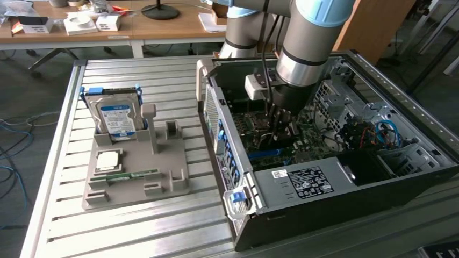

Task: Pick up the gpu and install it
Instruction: 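Insert the gpu into the slot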

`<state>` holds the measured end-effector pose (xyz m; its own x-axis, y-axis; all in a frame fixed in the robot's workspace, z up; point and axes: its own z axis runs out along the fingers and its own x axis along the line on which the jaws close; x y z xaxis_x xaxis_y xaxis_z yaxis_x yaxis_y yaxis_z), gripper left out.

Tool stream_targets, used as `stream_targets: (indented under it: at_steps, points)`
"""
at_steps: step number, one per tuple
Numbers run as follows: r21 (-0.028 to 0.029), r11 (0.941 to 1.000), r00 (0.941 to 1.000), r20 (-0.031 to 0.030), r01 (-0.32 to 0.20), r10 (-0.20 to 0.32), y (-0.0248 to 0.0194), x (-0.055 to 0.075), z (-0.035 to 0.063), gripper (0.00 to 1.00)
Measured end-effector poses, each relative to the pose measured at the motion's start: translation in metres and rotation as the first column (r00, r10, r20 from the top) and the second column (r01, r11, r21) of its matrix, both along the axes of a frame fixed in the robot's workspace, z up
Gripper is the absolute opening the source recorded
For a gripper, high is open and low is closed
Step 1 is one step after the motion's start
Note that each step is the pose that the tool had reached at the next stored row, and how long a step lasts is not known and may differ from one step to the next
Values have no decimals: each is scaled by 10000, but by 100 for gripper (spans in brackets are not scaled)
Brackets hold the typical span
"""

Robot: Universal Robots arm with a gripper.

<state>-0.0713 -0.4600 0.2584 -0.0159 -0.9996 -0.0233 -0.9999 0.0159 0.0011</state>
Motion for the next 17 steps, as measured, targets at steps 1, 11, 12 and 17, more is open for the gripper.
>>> stream_targets:
  at_steps: [1,11,12,17]
  points:
    - [1,10000,10000,0,-1,1,0,0,0,26]
    - [22,10000,10000,5,-2,2,-1,-13,-1,26]
    - [22,10000,10000,5,-2,2,-1,-13,-1,26]
    - [23,10000,10000,5,-1,1,-1,-13,-12,26]
